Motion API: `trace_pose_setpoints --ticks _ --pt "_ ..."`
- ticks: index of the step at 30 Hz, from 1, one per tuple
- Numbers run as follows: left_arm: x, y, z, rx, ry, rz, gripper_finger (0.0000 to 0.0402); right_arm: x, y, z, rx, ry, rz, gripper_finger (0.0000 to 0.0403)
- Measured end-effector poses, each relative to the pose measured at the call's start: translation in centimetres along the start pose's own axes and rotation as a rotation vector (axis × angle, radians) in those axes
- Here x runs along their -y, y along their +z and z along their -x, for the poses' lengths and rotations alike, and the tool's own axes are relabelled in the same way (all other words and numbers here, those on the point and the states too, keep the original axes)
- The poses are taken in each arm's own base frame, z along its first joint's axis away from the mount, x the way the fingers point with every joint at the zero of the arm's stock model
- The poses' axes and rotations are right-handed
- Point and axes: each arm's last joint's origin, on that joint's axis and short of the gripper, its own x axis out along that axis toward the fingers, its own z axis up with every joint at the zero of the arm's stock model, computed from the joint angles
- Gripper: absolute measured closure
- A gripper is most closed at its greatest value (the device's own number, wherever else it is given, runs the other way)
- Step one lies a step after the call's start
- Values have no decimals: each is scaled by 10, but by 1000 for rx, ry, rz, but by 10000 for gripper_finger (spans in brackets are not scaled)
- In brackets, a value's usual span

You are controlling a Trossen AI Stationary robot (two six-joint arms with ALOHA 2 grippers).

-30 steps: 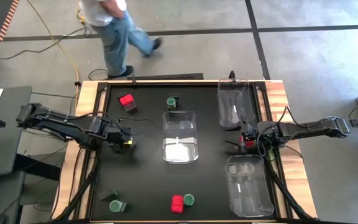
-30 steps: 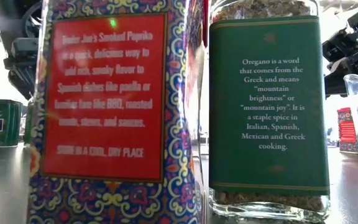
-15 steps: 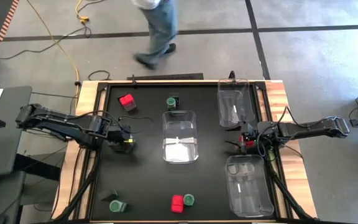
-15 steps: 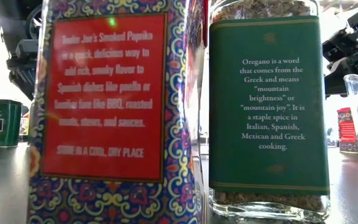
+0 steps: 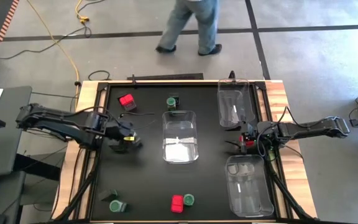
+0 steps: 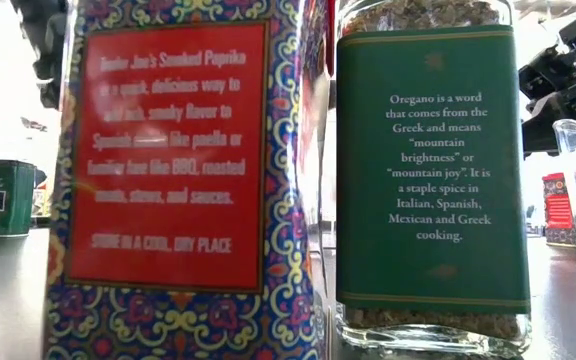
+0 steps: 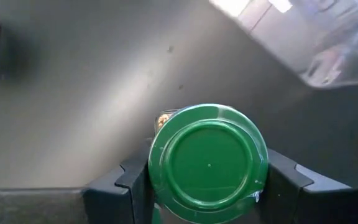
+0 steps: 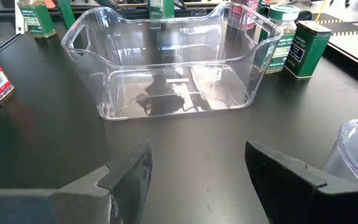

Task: Sort spices by type
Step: Put the green seasoning bottle into the middle left transparent bin

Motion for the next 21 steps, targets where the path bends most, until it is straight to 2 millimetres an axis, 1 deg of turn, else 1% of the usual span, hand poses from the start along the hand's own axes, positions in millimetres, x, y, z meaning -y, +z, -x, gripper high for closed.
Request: trace_pose_setpoints --ticks 5,17,21 --pt "6 11 14 50 -38 -54 207 0 0 0 0 0 0 117" --pt "17 32 38 184 -108 -159 207 0 0 0 0 0 0 117" --pt "20 39 47 223 -121 -219 207 0 0 0 0 0 0 117"
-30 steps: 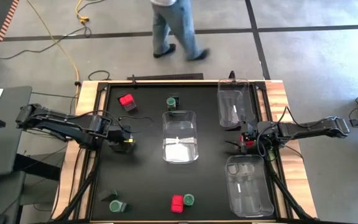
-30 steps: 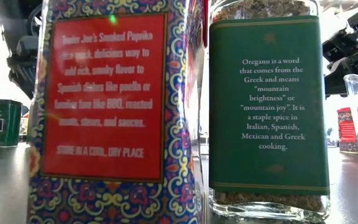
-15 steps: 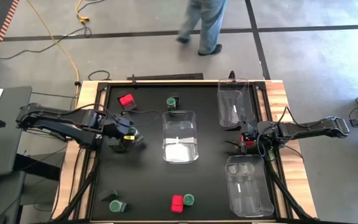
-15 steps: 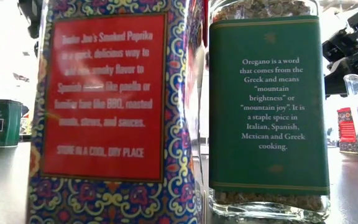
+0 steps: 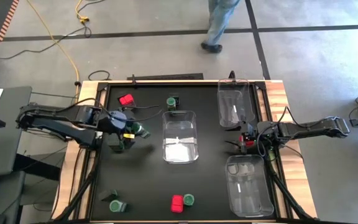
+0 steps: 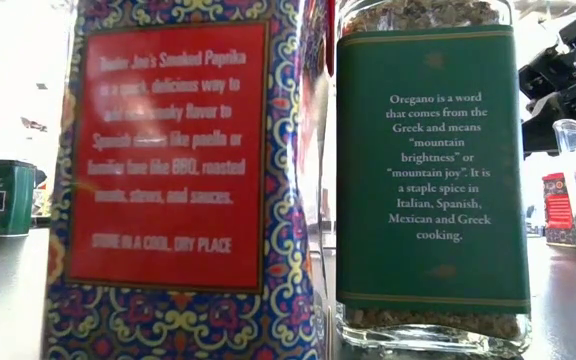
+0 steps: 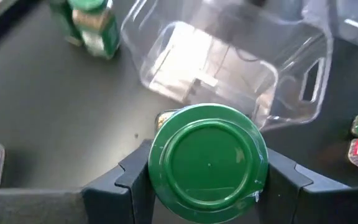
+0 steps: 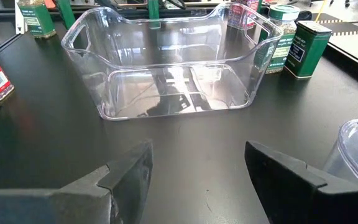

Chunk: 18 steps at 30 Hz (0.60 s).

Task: Sort spices by type
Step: Put the green seasoning bottle into the middle left transparent bin

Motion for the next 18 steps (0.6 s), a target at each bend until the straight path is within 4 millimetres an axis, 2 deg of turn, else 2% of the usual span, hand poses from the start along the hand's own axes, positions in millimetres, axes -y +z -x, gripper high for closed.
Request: trace_pose_setpoints --ticks 7,18 --pt "10 32 5 49 -22 -131 207 0 0 0 2 0 0 117" --pt "29 77 -16 21 -77 -373 207 0 0 0 2 0 0 117"
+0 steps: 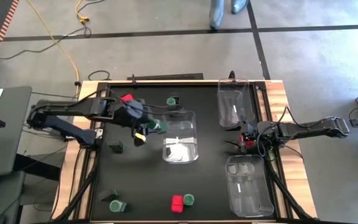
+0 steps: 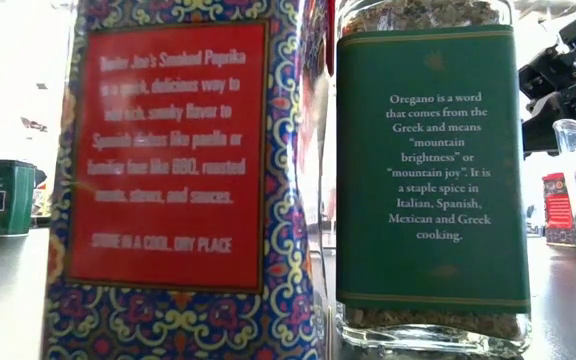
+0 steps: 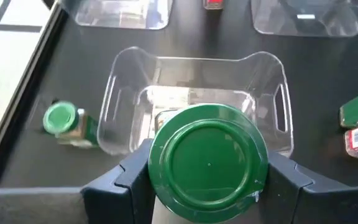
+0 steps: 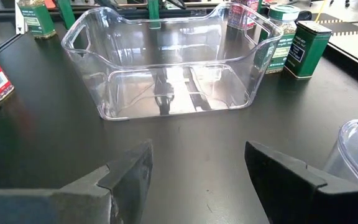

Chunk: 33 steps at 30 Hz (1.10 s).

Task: Sort spices by type
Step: Put the green seasoning bottle into the middle left transparent bin

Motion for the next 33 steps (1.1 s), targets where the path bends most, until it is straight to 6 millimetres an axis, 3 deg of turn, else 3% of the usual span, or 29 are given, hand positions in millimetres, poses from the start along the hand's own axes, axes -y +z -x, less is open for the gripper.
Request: trace_pose_setpoints --ticks 13,20,33 --pt "-7 21 -45 -57 -69 -123 207 0 0 0 0 0 0 117" --pt "-7 22 -63 -95 -87 -163 207 0 0 0 0 0 0 117" --pt "-4 24 -70 -67 -133 -229 207 0 0 0 -1 0 0 117"
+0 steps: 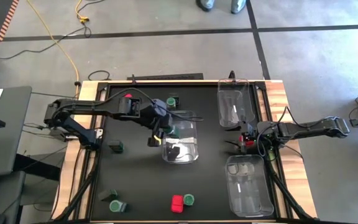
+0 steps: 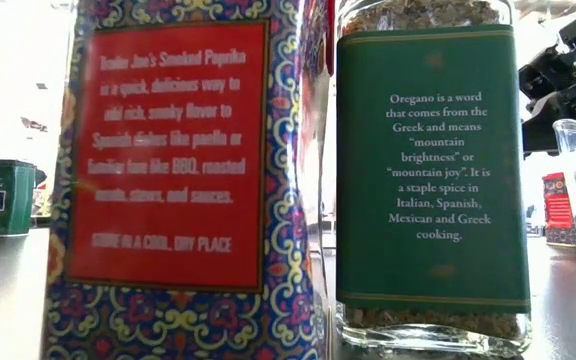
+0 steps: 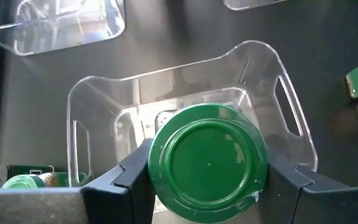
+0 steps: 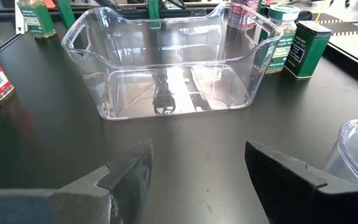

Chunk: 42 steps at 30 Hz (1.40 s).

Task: Sort spices by type
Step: Put the green seasoning bottle into the middle left transparent bin

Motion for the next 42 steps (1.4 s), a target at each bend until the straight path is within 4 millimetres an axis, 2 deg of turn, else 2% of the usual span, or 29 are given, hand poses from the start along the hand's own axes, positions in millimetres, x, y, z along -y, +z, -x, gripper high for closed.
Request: trace_pose_setpoints --ticks 12,18,26,31,37,42 --pt "1 -3 0 -27 -7 2 207 0 0 0 -1 -1 0 117" --pt "-3 -11 -7 -50 1 -22 207 0 0 0 -1 0 0 117" --pt "-32 -35 -25 -55 62 54 207 0 0 0 -1 0 1 117" --pt "-46 -50 -39 -82 33 91 207 0 0 0 -1 0 0 117" --pt "-52 -55 -68 -153 6 93 207 0 0 0 1 0 1 117" --pt "-53 -59 -83 -202 -4 65 207 0 0 0 1 0 0 117"
